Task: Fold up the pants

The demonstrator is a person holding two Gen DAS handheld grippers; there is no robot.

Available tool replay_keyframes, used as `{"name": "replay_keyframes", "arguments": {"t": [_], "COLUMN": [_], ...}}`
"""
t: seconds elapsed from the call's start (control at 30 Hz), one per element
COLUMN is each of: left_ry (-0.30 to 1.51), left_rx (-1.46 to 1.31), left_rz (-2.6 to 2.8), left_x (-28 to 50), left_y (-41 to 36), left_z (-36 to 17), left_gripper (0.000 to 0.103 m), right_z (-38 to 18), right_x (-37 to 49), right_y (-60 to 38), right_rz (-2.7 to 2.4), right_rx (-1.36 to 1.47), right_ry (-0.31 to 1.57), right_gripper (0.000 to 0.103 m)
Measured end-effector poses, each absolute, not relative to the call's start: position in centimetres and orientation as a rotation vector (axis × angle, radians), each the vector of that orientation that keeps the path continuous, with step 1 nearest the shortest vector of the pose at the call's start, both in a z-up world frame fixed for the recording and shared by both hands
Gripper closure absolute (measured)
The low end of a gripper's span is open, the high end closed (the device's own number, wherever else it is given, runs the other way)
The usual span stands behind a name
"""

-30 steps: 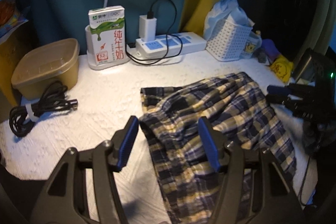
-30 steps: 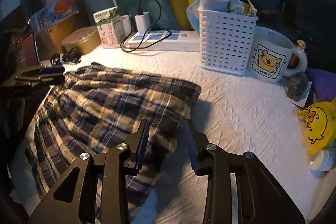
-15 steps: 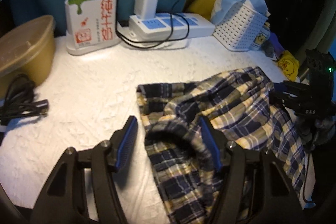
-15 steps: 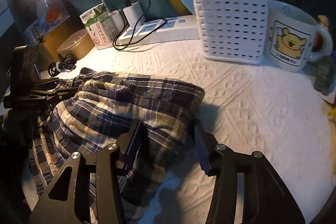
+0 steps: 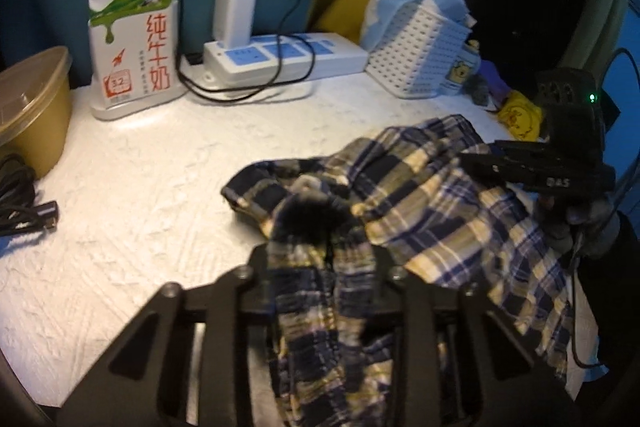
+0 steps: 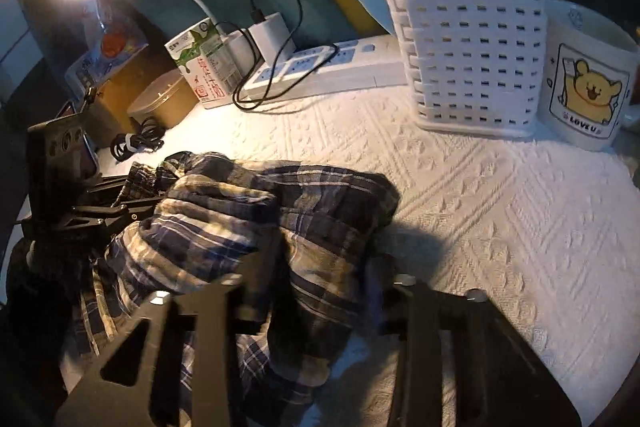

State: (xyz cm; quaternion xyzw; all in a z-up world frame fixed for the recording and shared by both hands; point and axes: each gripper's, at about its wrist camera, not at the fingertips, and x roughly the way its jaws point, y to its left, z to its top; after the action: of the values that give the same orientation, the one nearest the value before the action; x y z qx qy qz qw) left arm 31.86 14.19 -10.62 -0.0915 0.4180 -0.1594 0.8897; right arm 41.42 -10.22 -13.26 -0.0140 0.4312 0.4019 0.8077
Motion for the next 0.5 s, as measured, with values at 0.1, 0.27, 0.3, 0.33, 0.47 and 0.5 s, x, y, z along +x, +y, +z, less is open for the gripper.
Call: {"name": "replay_keyframes", "arguments": {"t": [0.1, 0.27, 0.3, 0.33, 0.47, 0.5], "left_ry": [0.844, 0.737, 0.712, 0.687, 0.590, 0.568], "left_rx": [-0.229, -0.256, -0.257, -0.253, -0.221, -0.216], "left_rz": [-0.364, -0.381, -0.382, -0.379, -0.367, -0.362], "left_x": [31.1, 28.4, 27.8, 27.0, 23.7, 22.8], "left_y": [14.5, 14.7, 14.7, 14.6, 14.3, 14.4], "left_z": [-10.1, -6.9, -6.2, -5.4, -2.1, -1.3], "left_gripper": [0.083, 0.085, 0.085, 0.085, 0.086, 0.086], "right_z": [-12.7, -9.8, -8.9, -7.5, -3.5, -2.3], "right_x": [40.5, 37.5, 36.6, 35.3, 31.9, 30.8], "right_y": [-10.2, -10.0, -10.0, -9.9, -10.0, -10.1], "right_rz": [0.856, 0.811, 0.803, 0.790, 0.773, 0.772], "right_rx": [-0.048, -0.125, -0.150, -0.180, -0.223, -0.223], "right_ry": [0.882, 0.754, 0.717, 0.663, 0.534, 0.501], "right_gripper": [0.086, 0.087, 0.087, 0.087, 0.087, 0.087]}}
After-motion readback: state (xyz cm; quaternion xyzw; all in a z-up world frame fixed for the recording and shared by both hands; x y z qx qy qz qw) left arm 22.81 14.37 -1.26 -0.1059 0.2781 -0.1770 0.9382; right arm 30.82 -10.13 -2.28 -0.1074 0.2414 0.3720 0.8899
